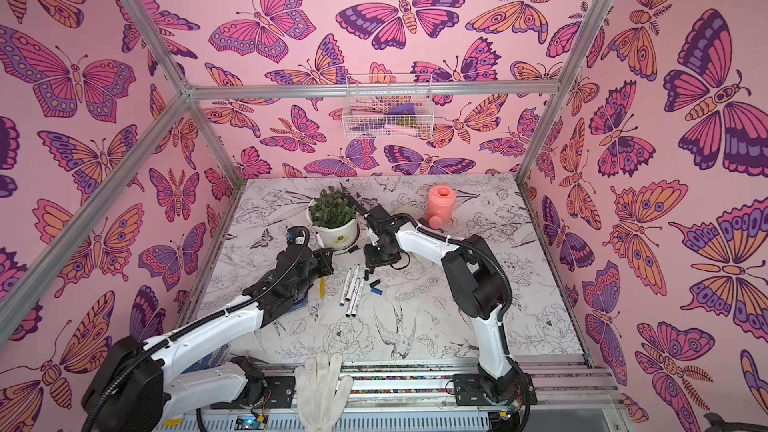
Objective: Insert the pens into the pen caps
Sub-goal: 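Lower the right gripper onto a black cap and close on it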
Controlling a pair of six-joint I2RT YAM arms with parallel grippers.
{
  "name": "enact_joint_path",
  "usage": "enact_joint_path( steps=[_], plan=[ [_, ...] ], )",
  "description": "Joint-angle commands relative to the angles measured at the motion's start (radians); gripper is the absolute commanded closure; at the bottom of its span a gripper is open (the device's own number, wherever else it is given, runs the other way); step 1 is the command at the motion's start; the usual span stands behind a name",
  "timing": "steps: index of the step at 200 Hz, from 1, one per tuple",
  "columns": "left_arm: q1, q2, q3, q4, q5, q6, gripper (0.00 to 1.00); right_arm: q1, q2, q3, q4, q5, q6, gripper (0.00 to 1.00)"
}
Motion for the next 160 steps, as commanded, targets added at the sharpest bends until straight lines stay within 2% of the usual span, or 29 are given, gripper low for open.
enact_joint_path(
  steps=[1, 65, 100, 125, 160],
  plan=[
    [0.003, -0.024, -0.027, -0.003, 0.000, 0.007, 1.00, 0.002, 0.045, 0.046, -0.071, 0.049, 0.009, 0.49],
    [0.002, -0.030, -0.030, 0.004, 0.009, 0.009, 1.00, 0.017, 0.112, 0.096, -0.105, 0.122, 0.029, 0.51],
    [0.003, -0.032, -0.030, 0.006, 0.013, 0.019, 1.00, 0.029, 0.116, 0.091, -0.141, 0.192, 0.024, 0.56],
    [0.003, -0.023, -0.030, 0.009, 0.013, 0.015, 1.00, 0.038, 0.123, 0.095, -0.157, 0.208, 0.020, 0.61],
    [0.003, -0.013, -0.024, 0.014, 0.020, 0.013, 1.00, 0.043, 0.104, 0.072, -0.177, 0.228, 0.005, 0.63]
  ],
)
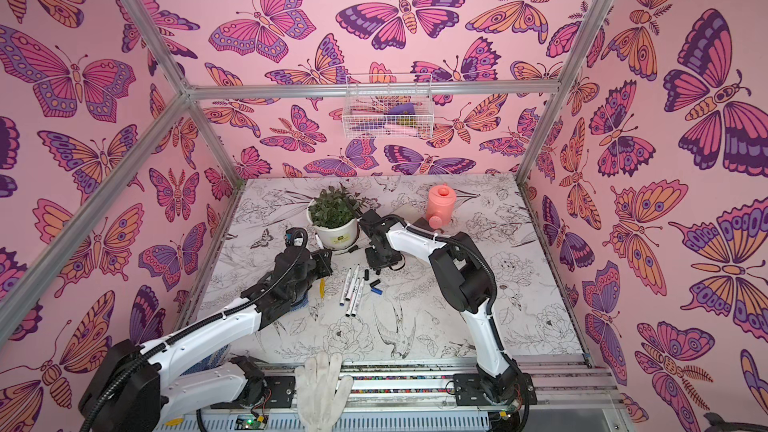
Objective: Insert the pens into the pen caps
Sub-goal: 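Lower the right gripper onto a black cap and close on it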
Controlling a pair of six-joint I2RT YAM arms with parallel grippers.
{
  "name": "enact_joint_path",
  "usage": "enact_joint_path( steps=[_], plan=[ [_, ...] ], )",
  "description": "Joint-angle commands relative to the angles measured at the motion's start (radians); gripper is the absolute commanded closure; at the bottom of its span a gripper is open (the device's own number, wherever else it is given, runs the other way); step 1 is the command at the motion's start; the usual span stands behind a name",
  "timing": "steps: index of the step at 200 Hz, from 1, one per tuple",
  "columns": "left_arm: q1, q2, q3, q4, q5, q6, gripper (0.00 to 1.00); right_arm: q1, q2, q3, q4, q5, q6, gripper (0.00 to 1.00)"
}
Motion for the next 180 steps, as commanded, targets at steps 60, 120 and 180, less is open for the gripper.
enact_joint_path(
  steps=[60, 120, 180],
  plan=[
    [0.001, 0.015, 0.006, 0.016, 0.046, 0.038, 1.00, 0.011, 0.032, 0.006, -0.090, 0.008, -0.036, 0.76],
    [-0.007, 0.035, 0.015, 0.024, 0.049, 0.036, 1.00, 0.013, -0.081, -0.101, 0.038, -0.027, -0.100, 0.57],
    [-0.013, 0.046, 0.023, 0.029, 0.058, 0.047, 1.00, 0.014, -0.142, -0.183, 0.021, 0.052, -0.111, 0.52]
  ],
)
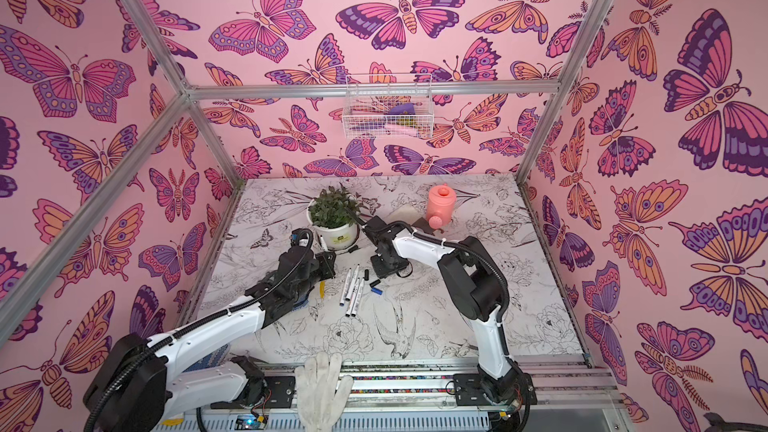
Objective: Insert the pens into the pen caps
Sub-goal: 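Lower the right gripper onto a black cap and close on it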
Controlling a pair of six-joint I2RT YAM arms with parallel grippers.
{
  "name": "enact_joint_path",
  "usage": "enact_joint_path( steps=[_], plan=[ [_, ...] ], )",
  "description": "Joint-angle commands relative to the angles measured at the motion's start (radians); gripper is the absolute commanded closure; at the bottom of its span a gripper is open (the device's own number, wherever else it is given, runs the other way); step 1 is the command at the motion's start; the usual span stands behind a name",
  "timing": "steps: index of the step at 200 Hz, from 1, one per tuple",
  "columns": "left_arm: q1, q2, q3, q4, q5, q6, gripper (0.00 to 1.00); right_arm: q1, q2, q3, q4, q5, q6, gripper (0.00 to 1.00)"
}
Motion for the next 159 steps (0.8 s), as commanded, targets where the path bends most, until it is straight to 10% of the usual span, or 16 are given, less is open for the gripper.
enact_joint_path(
  steps=[1, 159],
  plan=[
    [-0.006, 0.006, 0.021, 0.021, 0.010, 0.024, 1.00, 0.008, -0.019, -0.014, -0.025, 0.023, -0.021, 0.52],
    [-0.015, 0.019, 0.018, 0.033, 0.020, 0.038, 1.00, -0.052, -0.164, -0.205, 0.012, -0.037, 0.020, 0.47]
  ],
)
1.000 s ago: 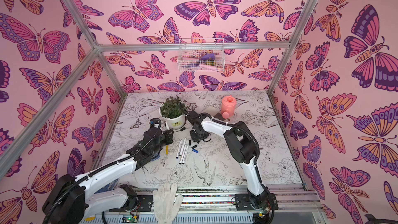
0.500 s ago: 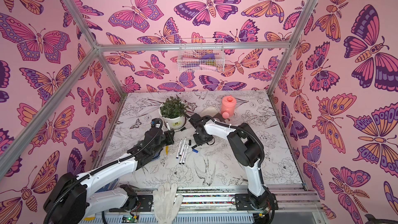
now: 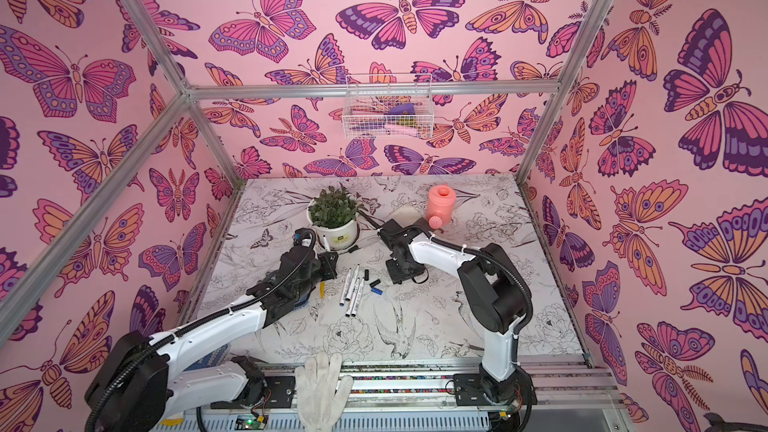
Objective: Insert the pens into the pen caps
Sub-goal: 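Lower the right gripper onto a black cap and close on it, then lift the black cap with the right gripper toward the marker tip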
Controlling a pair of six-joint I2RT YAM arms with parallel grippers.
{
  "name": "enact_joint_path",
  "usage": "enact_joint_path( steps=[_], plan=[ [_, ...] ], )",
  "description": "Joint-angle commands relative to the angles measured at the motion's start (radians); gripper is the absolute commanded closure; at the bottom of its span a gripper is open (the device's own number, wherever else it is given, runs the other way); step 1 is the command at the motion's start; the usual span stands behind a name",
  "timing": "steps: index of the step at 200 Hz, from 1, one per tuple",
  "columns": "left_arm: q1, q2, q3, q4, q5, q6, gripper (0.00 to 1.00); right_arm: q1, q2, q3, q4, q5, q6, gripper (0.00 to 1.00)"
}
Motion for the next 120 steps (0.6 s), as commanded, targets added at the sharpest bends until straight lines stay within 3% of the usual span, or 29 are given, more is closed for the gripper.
enact_joint_path(
  steps=[1, 63, 120],
  plan=[
    [-0.008, 0.006, 0.013, 0.027, 0.009, 0.016, 1.00, -0.005, -0.004, -0.018, 0.024, -0.055, 0.010, 0.47],
    [-0.017, -0.016, 0.022, 0.028, 0.042, 0.073, 1.00, -0.056, 0.067, 0.009, -0.006, -0.042, 0.051, 0.62],
    [-0.024, -0.040, 0.046, 0.030, 0.203, 0.221, 1.00, -0.050, 0.110, 0.005, -0.019, 0.002, 0.030, 0.72]
  ],
)
